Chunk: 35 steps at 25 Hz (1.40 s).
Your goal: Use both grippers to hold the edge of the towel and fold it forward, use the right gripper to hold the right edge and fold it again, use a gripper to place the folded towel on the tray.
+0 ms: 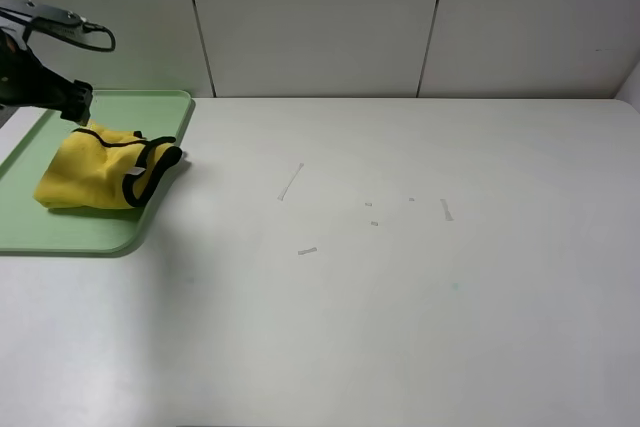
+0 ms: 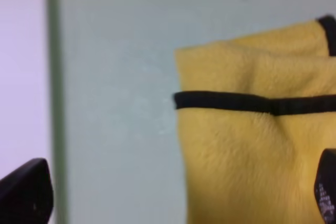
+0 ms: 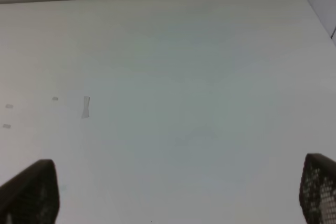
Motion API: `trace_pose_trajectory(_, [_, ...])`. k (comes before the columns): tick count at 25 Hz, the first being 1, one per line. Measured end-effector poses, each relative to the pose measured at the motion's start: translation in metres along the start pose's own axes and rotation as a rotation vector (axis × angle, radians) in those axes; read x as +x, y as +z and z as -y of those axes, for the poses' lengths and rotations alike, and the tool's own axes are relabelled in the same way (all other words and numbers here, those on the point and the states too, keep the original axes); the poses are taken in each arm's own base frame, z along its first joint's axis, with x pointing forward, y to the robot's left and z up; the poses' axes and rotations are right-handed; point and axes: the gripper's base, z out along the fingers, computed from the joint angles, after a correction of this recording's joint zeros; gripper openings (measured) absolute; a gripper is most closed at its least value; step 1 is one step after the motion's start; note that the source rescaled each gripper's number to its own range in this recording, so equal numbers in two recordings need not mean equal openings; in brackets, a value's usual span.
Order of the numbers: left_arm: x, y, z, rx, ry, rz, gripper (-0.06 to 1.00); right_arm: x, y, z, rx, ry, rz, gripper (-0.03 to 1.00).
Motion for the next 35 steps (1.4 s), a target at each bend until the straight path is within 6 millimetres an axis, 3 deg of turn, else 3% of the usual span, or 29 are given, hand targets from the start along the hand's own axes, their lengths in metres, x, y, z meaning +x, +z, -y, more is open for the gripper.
trace_pose_trajectory(8, [0.013, -0.085, 0.017, 0.021, 0.004, 0.037, 1.0, 0.0, 0.0, 0.0, 0.0, 0.0, 0.0, 1.0])
trace_pose_trajectory(16, [0.061, -0.176, 0.042, 0.124, 0.038, 0.039, 1.0, 0.0, 0.0, 0.0, 0.0, 0.0, 0.0, 1.0])
trace_pose_trajectory(20, [0.093, -0.209, 0.049, 0.191, 0.084, 0.083, 1.0, 0.0, 0.0, 0.0, 0.0, 0.0, 0.0, 1.0])
trace_pose_trajectory(24, [0.129, -0.224, 0.051, 0.245, 0.135, 0.161, 1.0, 0.0, 0.0, 0.0, 0.0, 0.0, 0.0, 1.0])
trace_pose_trajectory(35, [0.206, -0.203, 0.045, 0.29, 0.153, 0.232, 1.0, 0.0, 0.0, 0.0, 0.0, 0.0, 0.0, 1.0])
